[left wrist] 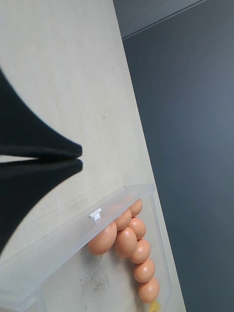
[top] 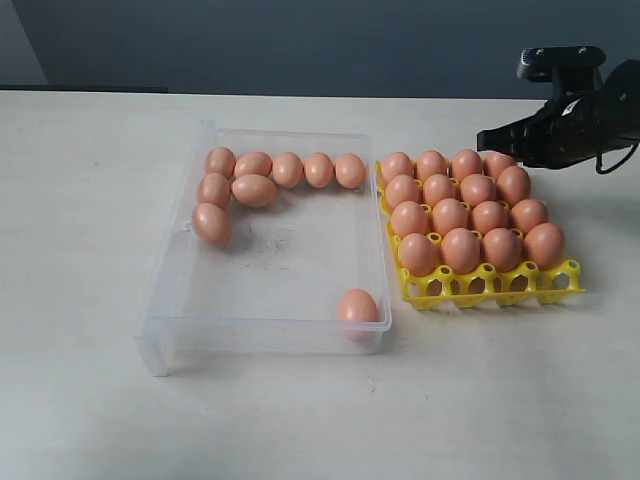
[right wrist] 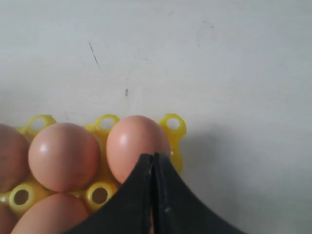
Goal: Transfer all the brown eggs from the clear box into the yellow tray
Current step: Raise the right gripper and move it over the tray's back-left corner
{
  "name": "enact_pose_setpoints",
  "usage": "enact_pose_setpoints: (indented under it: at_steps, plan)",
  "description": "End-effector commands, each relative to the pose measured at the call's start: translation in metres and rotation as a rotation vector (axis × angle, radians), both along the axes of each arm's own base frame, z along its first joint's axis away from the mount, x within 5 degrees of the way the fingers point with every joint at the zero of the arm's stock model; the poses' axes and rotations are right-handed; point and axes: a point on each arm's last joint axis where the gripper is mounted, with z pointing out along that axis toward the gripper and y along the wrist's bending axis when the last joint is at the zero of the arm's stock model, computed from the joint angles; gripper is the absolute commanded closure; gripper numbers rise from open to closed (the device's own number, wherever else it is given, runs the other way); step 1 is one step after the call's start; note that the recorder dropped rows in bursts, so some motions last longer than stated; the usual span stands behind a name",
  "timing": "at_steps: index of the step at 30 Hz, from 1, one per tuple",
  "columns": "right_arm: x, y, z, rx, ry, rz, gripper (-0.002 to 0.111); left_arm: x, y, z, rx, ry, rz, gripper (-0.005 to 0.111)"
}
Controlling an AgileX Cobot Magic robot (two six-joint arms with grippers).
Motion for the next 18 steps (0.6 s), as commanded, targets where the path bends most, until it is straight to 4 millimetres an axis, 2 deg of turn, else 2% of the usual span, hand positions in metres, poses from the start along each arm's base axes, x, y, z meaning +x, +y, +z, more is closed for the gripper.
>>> enact_pose_setpoints:
  at_steps: [1,10,14,18]
  plan:
    - [0.001,0.006,0.006,0.014,-0.029,0.000,0.109,0.000,0.000,0.002,-0.004,-0.016,-0.001,0.106]
    - [0.007,0.083,0.018,-0.002,-0.038,0.224,0.109,0.000,0.000,0.002,-0.004,-0.016,-0.001,0.106]
    - [0.021,0.093,0.024,0.036,-0.016,0.222,0.109,0.000,0.000,0.002,-0.004,-0.016,-0.001,0.106]
    - [0.022,0.095,0.026,0.035,0.040,0.240,0.109,0.000,0.000,0.002,-0.004,-0.016,-0.001,0.106]
